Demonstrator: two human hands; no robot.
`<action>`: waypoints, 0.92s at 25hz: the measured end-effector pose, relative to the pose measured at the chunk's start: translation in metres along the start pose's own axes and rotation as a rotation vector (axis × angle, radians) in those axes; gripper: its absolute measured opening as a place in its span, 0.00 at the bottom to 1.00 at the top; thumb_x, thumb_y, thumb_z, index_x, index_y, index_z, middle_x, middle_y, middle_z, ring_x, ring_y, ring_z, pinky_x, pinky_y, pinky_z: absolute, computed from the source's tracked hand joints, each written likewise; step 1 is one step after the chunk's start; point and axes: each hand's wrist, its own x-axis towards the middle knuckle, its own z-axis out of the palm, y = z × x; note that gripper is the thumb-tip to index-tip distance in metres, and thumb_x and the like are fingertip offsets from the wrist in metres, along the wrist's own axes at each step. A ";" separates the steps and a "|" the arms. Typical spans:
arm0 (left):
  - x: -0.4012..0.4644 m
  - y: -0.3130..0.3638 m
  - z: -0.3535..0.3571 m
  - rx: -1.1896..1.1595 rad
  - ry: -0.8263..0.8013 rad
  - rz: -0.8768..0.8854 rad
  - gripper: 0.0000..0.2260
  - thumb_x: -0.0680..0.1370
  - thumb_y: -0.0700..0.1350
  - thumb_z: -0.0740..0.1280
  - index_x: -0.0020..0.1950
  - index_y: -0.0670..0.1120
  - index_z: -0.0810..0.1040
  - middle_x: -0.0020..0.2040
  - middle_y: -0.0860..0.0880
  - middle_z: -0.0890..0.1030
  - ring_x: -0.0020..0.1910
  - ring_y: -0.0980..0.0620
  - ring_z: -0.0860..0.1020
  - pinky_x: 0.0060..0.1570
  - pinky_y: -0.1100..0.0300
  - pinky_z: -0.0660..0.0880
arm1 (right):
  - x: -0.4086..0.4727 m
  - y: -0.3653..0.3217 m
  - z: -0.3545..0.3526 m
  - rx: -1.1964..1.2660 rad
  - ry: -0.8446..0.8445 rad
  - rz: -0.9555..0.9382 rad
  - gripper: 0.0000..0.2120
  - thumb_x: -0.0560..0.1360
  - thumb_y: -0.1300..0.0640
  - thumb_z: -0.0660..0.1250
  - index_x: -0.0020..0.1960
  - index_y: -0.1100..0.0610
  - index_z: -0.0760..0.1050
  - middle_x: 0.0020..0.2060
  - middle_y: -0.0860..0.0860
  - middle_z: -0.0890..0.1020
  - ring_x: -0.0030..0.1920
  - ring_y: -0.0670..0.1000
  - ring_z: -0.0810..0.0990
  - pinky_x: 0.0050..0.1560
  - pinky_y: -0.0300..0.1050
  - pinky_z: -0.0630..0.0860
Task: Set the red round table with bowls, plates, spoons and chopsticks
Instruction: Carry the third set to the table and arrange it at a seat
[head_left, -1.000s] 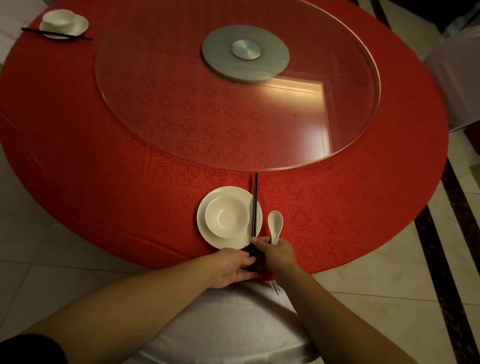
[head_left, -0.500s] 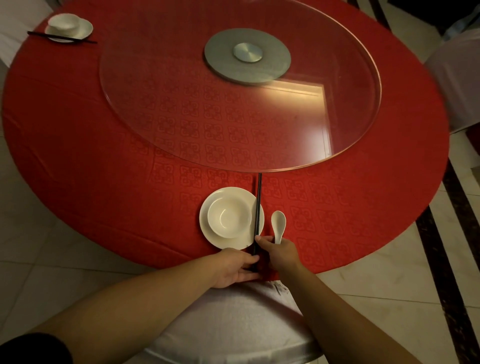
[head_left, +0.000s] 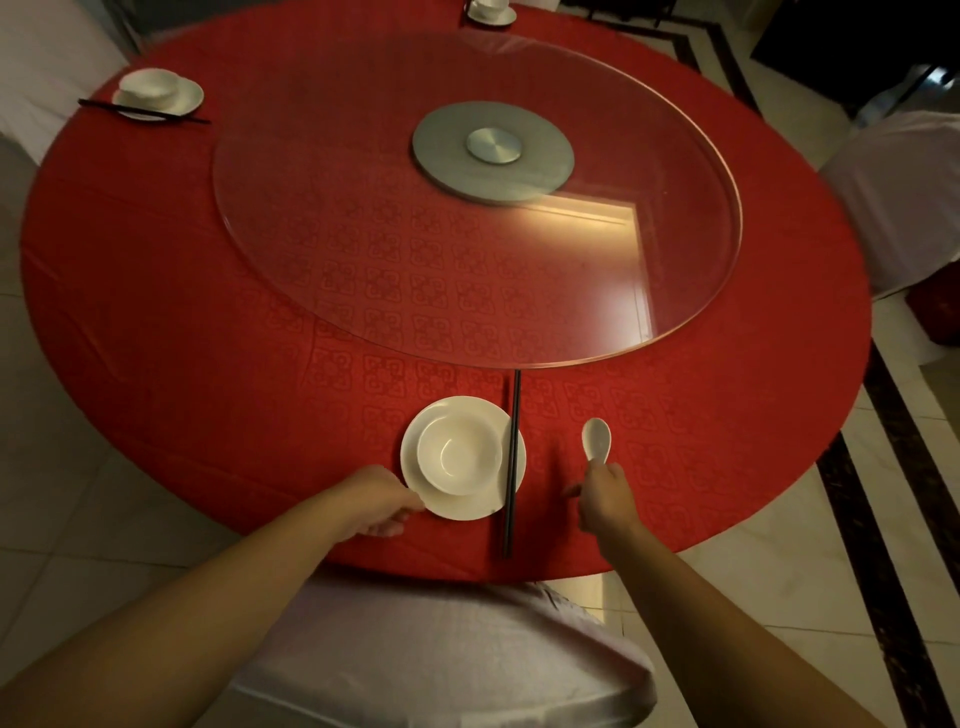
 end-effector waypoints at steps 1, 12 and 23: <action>0.003 0.002 -0.009 -0.036 0.072 0.031 0.06 0.74 0.43 0.74 0.45 0.41 0.82 0.36 0.46 0.82 0.28 0.53 0.79 0.31 0.60 0.79 | 0.001 -0.007 0.000 -0.029 -0.013 -0.036 0.08 0.80 0.57 0.54 0.51 0.60 0.70 0.38 0.57 0.80 0.29 0.51 0.73 0.27 0.43 0.68; 0.015 0.018 0.003 -0.462 0.136 0.259 0.18 0.77 0.36 0.68 0.67 0.40 0.77 0.52 0.38 0.84 0.52 0.43 0.84 0.43 0.55 0.83 | -0.009 -0.044 0.040 -0.516 -0.321 -0.393 0.06 0.79 0.59 0.67 0.53 0.56 0.82 0.40 0.49 0.82 0.38 0.46 0.79 0.36 0.41 0.76; 0.018 0.022 0.007 -0.447 0.166 0.278 0.16 0.77 0.33 0.65 0.63 0.40 0.81 0.50 0.40 0.84 0.46 0.47 0.83 0.35 0.61 0.82 | -0.009 -0.048 0.067 -0.644 -0.281 -0.463 0.08 0.78 0.59 0.68 0.55 0.56 0.82 0.55 0.53 0.78 0.51 0.55 0.81 0.46 0.47 0.79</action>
